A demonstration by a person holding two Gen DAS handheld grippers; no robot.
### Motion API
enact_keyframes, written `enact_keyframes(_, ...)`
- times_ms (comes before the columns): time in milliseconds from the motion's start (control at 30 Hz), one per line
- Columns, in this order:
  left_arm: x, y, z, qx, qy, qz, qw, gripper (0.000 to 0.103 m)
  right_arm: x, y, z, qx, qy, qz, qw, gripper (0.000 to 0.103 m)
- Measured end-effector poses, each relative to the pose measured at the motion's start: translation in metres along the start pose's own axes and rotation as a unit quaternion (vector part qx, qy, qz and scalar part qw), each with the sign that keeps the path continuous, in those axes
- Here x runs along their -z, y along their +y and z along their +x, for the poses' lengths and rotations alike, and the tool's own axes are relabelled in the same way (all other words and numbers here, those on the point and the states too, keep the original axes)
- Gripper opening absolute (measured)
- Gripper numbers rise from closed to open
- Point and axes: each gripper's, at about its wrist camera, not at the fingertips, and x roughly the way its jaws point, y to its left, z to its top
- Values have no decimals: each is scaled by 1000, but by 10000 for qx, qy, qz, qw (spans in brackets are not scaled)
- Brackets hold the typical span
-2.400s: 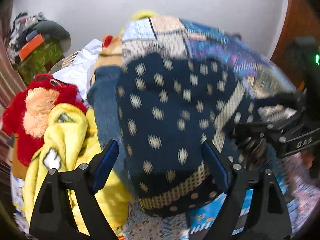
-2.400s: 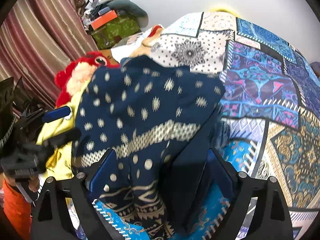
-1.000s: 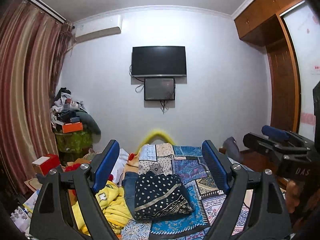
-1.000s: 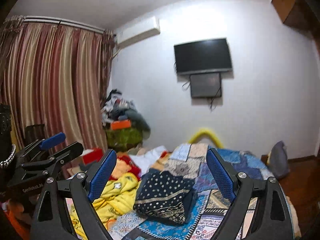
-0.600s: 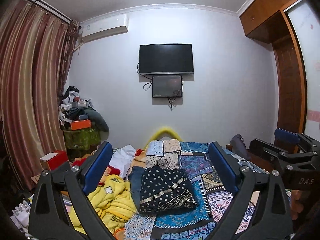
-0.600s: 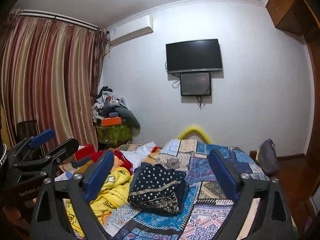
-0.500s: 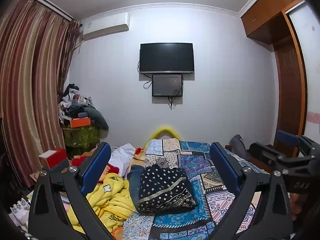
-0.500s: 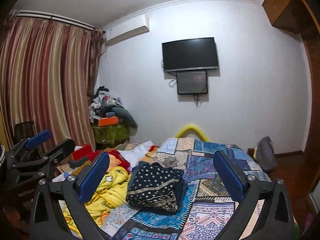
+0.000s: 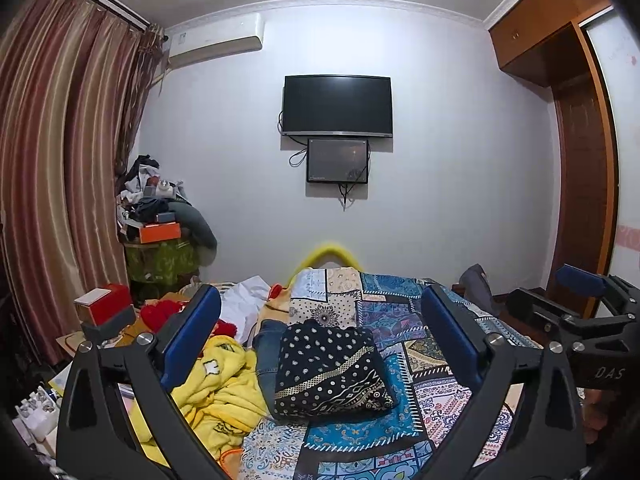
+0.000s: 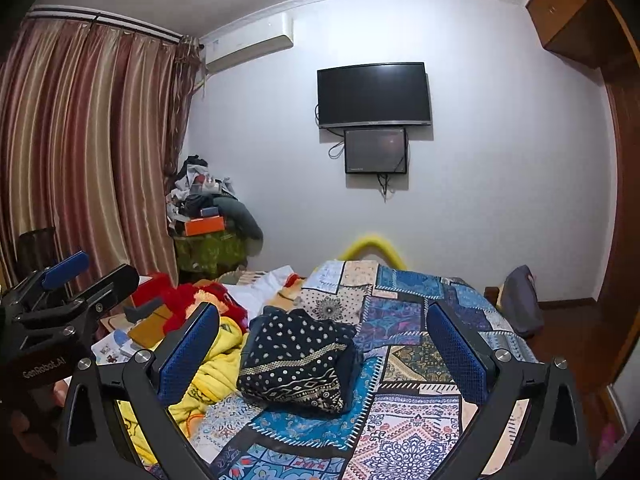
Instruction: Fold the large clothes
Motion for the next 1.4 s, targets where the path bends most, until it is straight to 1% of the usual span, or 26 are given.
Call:
enact_keyframes(867, 6, -3, 4, 137, 76, -47, 9999, 101, -3, -4, -4, 6, -59, 54, 10000, 103)
enact_keyframes(1400, 5, -6, 5, 356, 170, -43, 9992, 101, -6, -2, -5, 151, -111, 117, 9998, 103)
